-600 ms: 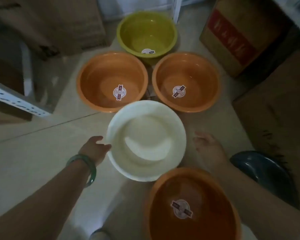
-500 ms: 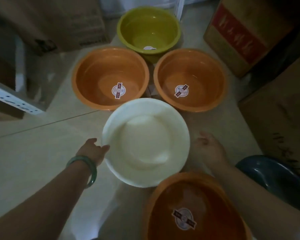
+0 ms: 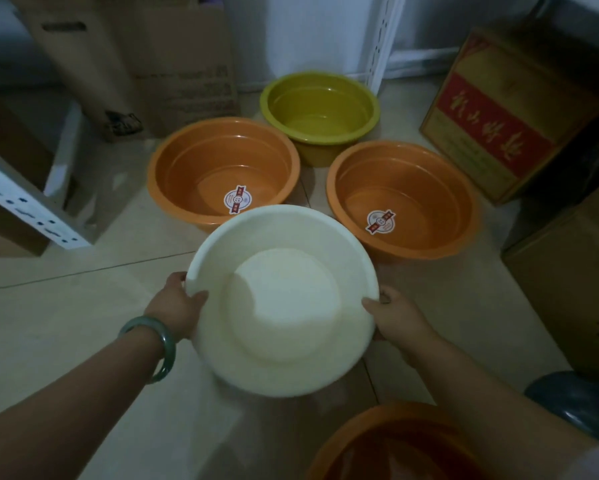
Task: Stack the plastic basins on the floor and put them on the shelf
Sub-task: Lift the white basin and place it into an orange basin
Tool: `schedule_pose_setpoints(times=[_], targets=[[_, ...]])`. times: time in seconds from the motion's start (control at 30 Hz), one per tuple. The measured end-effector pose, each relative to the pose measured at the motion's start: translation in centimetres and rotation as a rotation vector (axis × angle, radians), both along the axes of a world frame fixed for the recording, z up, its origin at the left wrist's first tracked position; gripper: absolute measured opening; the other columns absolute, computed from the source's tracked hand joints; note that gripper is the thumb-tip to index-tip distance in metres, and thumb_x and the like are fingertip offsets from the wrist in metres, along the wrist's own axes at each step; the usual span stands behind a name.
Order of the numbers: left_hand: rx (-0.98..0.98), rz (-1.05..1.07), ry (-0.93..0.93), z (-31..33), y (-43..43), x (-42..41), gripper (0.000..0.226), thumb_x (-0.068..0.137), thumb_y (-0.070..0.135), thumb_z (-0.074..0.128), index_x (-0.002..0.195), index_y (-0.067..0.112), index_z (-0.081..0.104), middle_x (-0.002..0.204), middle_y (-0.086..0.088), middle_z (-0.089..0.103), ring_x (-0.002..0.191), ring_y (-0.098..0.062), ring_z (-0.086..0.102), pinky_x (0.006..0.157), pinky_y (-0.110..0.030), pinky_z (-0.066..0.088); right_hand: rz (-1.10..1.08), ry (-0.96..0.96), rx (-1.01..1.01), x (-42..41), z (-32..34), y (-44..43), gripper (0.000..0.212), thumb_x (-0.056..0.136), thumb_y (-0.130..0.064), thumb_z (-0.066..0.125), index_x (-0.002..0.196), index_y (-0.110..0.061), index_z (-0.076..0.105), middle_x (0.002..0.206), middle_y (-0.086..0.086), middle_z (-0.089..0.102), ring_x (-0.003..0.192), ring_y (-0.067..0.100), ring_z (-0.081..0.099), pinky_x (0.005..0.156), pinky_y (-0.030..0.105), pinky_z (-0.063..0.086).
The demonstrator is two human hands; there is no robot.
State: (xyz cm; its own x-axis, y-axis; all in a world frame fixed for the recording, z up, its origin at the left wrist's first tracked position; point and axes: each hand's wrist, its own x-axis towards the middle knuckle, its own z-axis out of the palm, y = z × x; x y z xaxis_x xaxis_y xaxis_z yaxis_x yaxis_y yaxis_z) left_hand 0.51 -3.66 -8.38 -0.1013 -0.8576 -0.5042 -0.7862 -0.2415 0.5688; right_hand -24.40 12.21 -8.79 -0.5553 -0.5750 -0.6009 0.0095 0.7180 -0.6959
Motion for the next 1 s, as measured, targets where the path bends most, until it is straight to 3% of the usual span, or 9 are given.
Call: schedule_pose_setpoints(times=[0.07, 0.13, 0.2, 0.27, 0.37, 0.63, 0.8, 0.93, 1.0], targets=[[-0.04, 0.029, 0.056, 0.1, 0.0, 0.2, 0.055, 0.085, 0.024, 0.055, 0.136, 0.018, 0.034, 0.118, -0.021, 0.059, 0.098, -0.041, 0.059, 0.082, -0.054, 0.052, -0.069, -0.072, -0.063, -0.3, -0.2, 0.2, 0.043, 0.089, -0.018, 0.057, 0.132, -0.015, 0.051, 0.127, 0.011, 0.06, 0.108, 0.031, 0.061, 0.089, 0.051, 0.053], [-0.044, 0.012, 0.097, 0.2, 0.4, 0.4, 0.06, 0.084, 0.02, 0.055, 0.139, 0.023, 0.031, 0.122, -0.02, 0.058, 0.1, -0.041, 0.058, 0.084, -0.054, 0.052, -0.165, -0.181, -0.139, -0.4, -0.1, 0.8, 0.051, 0.09, -0.01, 0.056, 0.139, -0.012, 0.043, 0.127, 0.015, 0.061, 0.104, 0.03, 0.063, 0.079, 0.039, 0.057], [-0.054, -0.003, 0.105, 0.3, 1.2, 0.5, 0.063, 0.083, 0.018, 0.055, 0.141, 0.026, 0.029, 0.125, -0.018, 0.058, 0.103, -0.041, 0.057, 0.088, -0.053, 0.05, -0.202, -0.224, -0.176, -0.4, 0.6, 1.8, 0.061, 0.089, -0.005, 0.056, 0.145, -0.009, 0.034, 0.114, 0.016, 0.066, 0.095, 0.025, 0.066, 0.075, 0.03, 0.055], [-0.079, -0.016, 0.085, 0.6, 2.2, 0.4, 0.064, 0.084, 0.016, 0.054, 0.142, 0.024, 0.029, 0.128, -0.018, 0.057, 0.106, -0.041, 0.056, 0.09, -0.051, 0.048, -0.212, -0.209, -0.177, -0.6, 1.4, 2.8, 0.064, 0.089, 0.001, 0.053, 0.148, -0.008, 0.028, 0.101, 0.015, 0.067, 0.093, 0.026, 0.066, 0.082, 0.033, 0.053], [-0.135, -0.025, 0.038, 1.3, 3.0, 0.0, 0.064, 0.083, 0.012, 0.055, 0.141, 0.018, 0.03, 0.131, -0.018, 0.054, 0.109, -0.041, 0.054, 0.087, -0.049, 0.046, -0.24, -0.163, -0.147, -1.5, 2.8, 4.2, 0.059, 0.089, 0.0, 0.051, 0.145, -0.009, 0.033, 0.111, 0.021, 0.062, 0.106, 0.034, 0.063, 0.091, 0.039, 0.053], [-0.328, -0.261, -0.111, 4.6, 4.1, -3.6, 0.059, 0.081, 0.016, 0.059, 0.137, 0.016, 0.041, 0.143, -0.016, 0.037, 0.122, -0.038, 0.045, 0.1, -0.054, 0.041, -0.283, -0.124, -0.169, -4.6, 6.5, 8.6, 0.045, 0.091, -0.005, 0.054, 0.135, -0.008, 0.047, 0.107, 0.012, 0.06, 0.097, 0.024, 0.062, 0.075, 0.028, 0.053], [-0.277, -0.502, -0.002, 5.6, 7.5, -6.9, 0.043, 0.082, 0.016, 0.06, 0.124, 0.019, 0.054, 0.126, -0.009, 0.056, 0.111, -0.026, 0.056, 0.094, -0.04, 0.045, -0.216, -0.068, -0.13, -4.5, 7.5, 13.0, 0.037, 0.092, -0.01, 0.056, 0.128, -0.01, 0.053, 0.11, 0.01, 0.063, 0.099, 0.02, 0.063, 0.075, 0.024, 0.052], [-0.196, -0.785, 0.015, 4.2, 11.9, -6.9, 0.022, 0.085, 0.019, 0.058, 0.106, 0.025, 0.059, 0.103, 0.005, 0.065, 0.088, -0.01, 0.06, 0.072, -0.02, 0.042, -0.125, 0.007, -0.019, -3.2, 7.0, 17.7, 0.033, 0.092, -0.012, 0.055, 0.125, -0.012, 0.056, 0.114, 0.009, 0.064, 0.106, 0.021, 0.061, 0.085, 0.026, 0.051], [-0.11, -0.9, -0.026, 3.6, 13.5, -6.5, 0.017, 0.086, 0.024, 0.058, 0.103, 0.028, 0.06, 0.101, 0.007, 0.066, 0.089, -0.008, 0.06, 0.075, -0.02, 0.043, -0.124, 0.029, 0.016, -2.3, 6.8, 20.1, 0.029, 0.092, -0.012, 0.054, 0.122, -0.012, 0.058, 0.11, 0.008, 0.065, 0.103, 0.02, 0.062, 0.083, 0.025, 0.051]])
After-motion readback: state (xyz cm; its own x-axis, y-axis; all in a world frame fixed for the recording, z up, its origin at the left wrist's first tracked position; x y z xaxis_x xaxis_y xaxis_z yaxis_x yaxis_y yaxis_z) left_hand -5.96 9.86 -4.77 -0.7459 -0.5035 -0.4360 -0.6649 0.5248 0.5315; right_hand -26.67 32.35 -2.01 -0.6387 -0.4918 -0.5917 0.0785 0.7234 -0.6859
